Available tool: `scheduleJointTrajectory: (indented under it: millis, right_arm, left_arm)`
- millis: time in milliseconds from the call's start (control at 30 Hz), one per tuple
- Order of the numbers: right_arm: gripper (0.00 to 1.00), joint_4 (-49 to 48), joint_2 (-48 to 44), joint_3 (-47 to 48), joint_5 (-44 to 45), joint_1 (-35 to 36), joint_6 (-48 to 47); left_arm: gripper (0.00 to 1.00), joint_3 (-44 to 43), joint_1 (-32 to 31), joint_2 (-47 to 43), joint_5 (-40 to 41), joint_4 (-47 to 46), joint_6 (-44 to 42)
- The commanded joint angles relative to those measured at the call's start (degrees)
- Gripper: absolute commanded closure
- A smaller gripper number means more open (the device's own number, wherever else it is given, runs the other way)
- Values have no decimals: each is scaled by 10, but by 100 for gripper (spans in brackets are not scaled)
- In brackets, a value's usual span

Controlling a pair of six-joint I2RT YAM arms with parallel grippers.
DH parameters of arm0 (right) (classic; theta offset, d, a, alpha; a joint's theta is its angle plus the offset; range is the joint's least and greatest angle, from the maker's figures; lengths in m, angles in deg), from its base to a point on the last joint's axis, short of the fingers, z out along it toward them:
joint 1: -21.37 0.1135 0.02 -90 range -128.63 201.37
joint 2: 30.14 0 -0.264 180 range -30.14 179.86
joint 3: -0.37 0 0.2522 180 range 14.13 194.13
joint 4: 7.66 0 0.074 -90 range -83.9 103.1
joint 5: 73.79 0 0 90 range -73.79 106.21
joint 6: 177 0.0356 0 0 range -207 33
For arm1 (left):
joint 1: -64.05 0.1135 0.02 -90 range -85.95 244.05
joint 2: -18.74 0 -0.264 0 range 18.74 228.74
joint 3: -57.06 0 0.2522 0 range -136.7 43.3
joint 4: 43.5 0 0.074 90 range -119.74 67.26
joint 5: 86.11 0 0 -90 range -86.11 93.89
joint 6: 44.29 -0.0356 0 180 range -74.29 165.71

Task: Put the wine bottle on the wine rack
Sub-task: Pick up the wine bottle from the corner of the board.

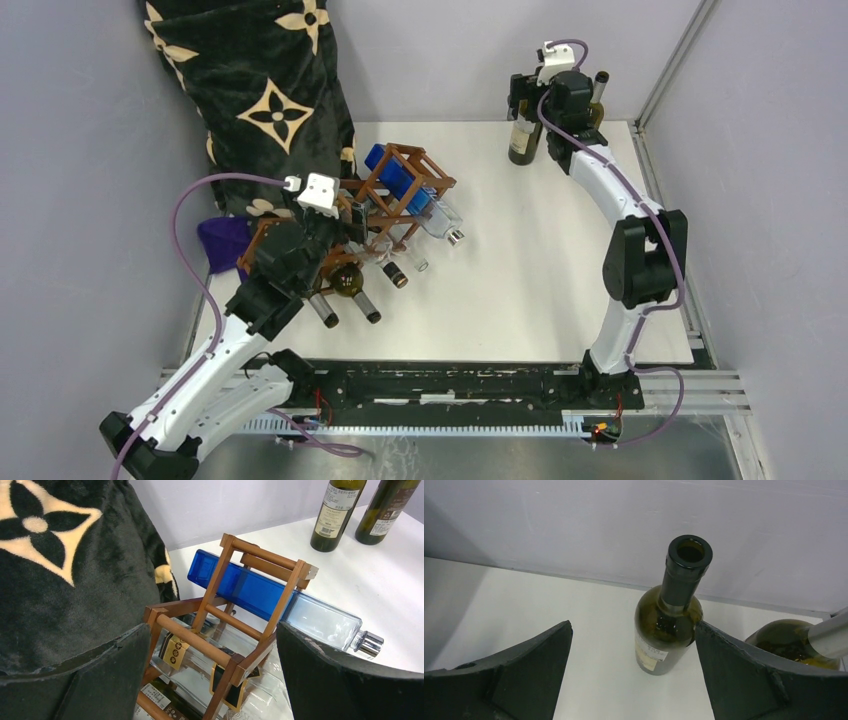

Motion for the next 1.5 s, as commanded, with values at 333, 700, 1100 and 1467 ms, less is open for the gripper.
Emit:
scheduleJointTrajectory:
  millis: [333, 700, 1100, 1467]
  right_arm:
    - [2, -30, 102, 133, 81, -17, -20]
    - [12, -70, 150, 165, 50, -29, -16]
    - [84, -92, 134, 142, 14, -40, -12]
    - [100, -204, -87, -130, -27, -41, 58]
  left_arm:
    - [0, 3, 11, 4, 0, -45, -21]
    - [0, 5, 15, 12, -1, -47, -22]
    - [0, 6, 19, 18, -2, -47, -23]
    - [0, 5, 20, 19, -12, -45, -21]
